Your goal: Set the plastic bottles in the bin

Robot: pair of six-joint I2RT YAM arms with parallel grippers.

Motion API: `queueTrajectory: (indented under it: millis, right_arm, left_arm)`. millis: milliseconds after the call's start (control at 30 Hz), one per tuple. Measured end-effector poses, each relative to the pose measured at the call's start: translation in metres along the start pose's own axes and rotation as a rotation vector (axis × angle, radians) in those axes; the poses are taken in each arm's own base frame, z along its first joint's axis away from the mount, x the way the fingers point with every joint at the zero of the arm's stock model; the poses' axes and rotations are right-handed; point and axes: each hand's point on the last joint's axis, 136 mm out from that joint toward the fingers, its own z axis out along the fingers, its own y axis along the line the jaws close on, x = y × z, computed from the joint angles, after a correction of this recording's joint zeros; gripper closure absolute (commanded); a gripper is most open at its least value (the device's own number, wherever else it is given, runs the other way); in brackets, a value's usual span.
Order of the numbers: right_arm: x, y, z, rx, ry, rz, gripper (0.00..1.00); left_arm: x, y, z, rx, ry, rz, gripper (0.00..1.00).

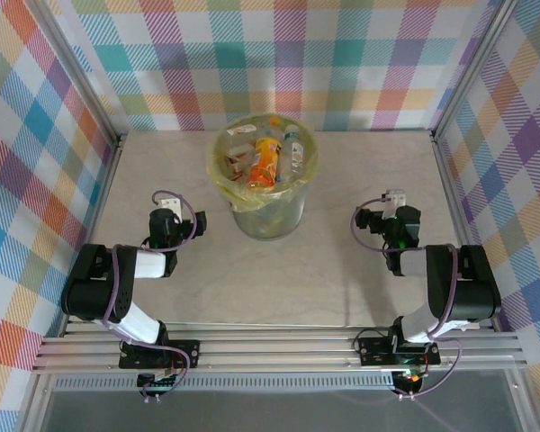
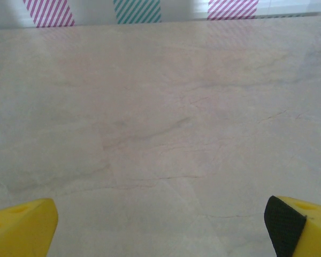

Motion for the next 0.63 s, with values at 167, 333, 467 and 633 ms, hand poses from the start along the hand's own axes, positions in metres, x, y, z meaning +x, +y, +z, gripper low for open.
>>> queueTrajectory:
  millis: [167, 333, 467, 633]
  right_arm:
    - [0.0008, -0.0006, 0.0000, 0.004, 0.004, 0.012, 0.00]
    - [0.0008, -0.0006, 0.0000, 0.004, 0.004, 0.016, 0.00]
    - [0.0008, -0.0006, 0.0000, 0.004, 0.004, 0.016, 0.00]
    - [0.0008, -0.0006, 0.0000, 0.004, 0.004, 0.016, 0.00]
  left_arm:
    - [0.0000, -0.0001, 0.0000, 0.000, 0.000, 0.002, 0.00]
    - [0.0000, 0.0000, 0.0000, 0.000, 0.000, 0.002, 0.00]
    - [0.0000, -0.0001, 0.0000, 0.000, 0.000, 0.002, 0.00]
    - [0.0000, -0.0001, 0.0000, 0.000, 0.000, 0.002, 0.00]
